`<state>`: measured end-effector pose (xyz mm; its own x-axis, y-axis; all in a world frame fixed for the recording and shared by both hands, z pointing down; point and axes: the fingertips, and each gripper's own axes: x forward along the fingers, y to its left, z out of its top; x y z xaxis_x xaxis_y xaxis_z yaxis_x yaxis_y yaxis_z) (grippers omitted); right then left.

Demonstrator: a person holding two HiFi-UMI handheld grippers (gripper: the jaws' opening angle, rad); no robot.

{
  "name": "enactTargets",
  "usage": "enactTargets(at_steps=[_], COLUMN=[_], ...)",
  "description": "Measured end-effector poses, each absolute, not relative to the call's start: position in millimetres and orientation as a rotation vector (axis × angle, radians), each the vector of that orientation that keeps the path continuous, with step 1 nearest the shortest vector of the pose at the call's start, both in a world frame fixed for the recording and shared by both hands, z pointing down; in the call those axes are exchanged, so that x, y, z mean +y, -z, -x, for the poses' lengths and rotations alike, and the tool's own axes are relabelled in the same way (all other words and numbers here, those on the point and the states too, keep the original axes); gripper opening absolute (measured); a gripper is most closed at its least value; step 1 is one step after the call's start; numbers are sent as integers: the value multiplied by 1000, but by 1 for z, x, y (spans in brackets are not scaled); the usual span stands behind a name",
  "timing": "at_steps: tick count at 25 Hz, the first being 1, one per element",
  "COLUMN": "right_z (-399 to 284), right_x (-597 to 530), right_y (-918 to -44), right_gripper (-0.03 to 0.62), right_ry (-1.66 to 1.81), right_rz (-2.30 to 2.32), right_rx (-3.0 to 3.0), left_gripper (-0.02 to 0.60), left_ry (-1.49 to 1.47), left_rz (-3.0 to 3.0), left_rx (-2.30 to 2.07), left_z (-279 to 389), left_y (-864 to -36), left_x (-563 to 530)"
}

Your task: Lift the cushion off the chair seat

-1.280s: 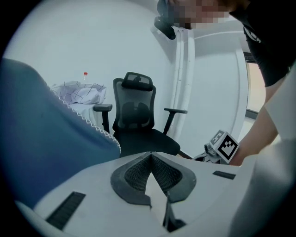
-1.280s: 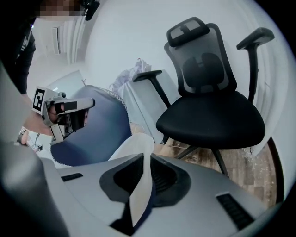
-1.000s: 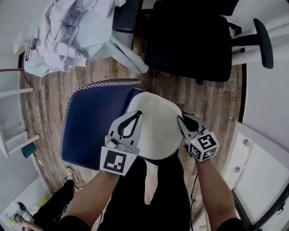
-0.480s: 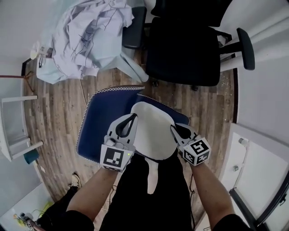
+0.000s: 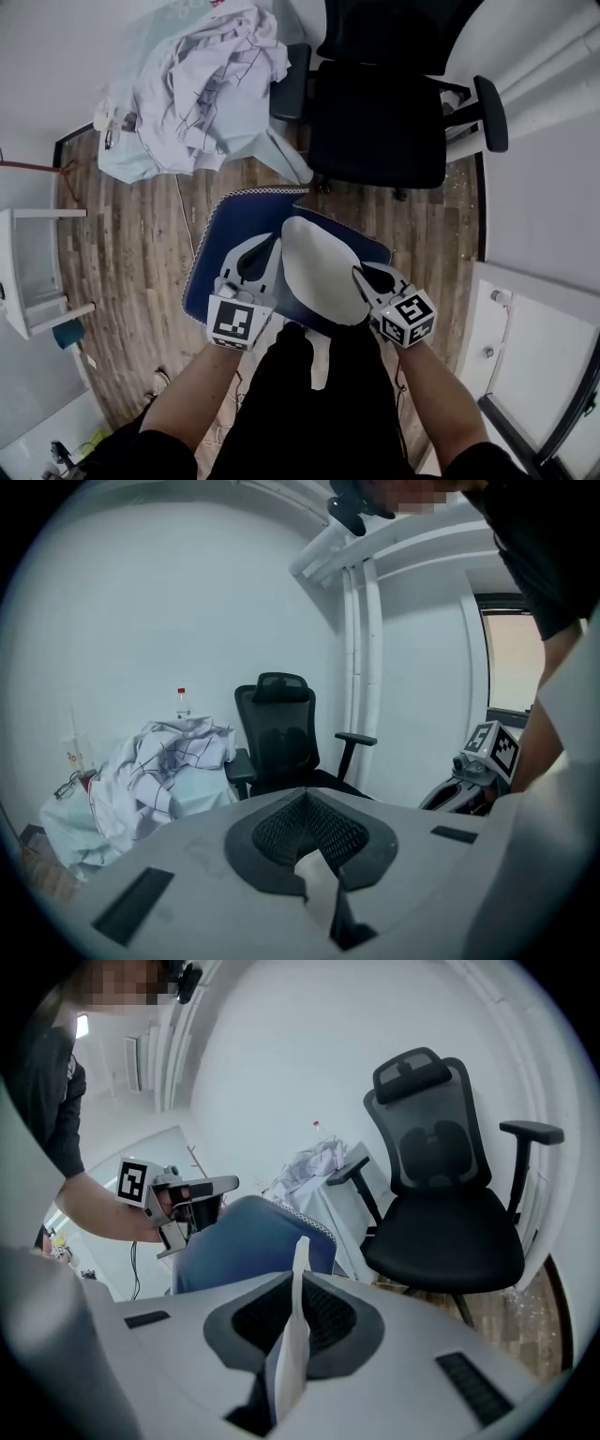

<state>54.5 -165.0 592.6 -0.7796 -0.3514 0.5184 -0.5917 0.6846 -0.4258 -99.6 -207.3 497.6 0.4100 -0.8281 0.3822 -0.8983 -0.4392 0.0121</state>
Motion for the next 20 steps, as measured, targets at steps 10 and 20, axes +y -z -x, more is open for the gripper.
enactTargets(at_steps=[10,20], right_z=[-52,-64], right_x=[-143,-127], right_y=[-548,-507], right_gripper=[34,32], right_ry=[-768,-692], right_rz=[-749,-832], right_rx=[-2529,-2546], left_gripper=[5,5], left_ry=[-393,-348], left_rz=[-2456,-2508], left_rx=[-1564,-1570], left_z=[106,106], left_y=[-458,-426], left_x=[-185,-157])
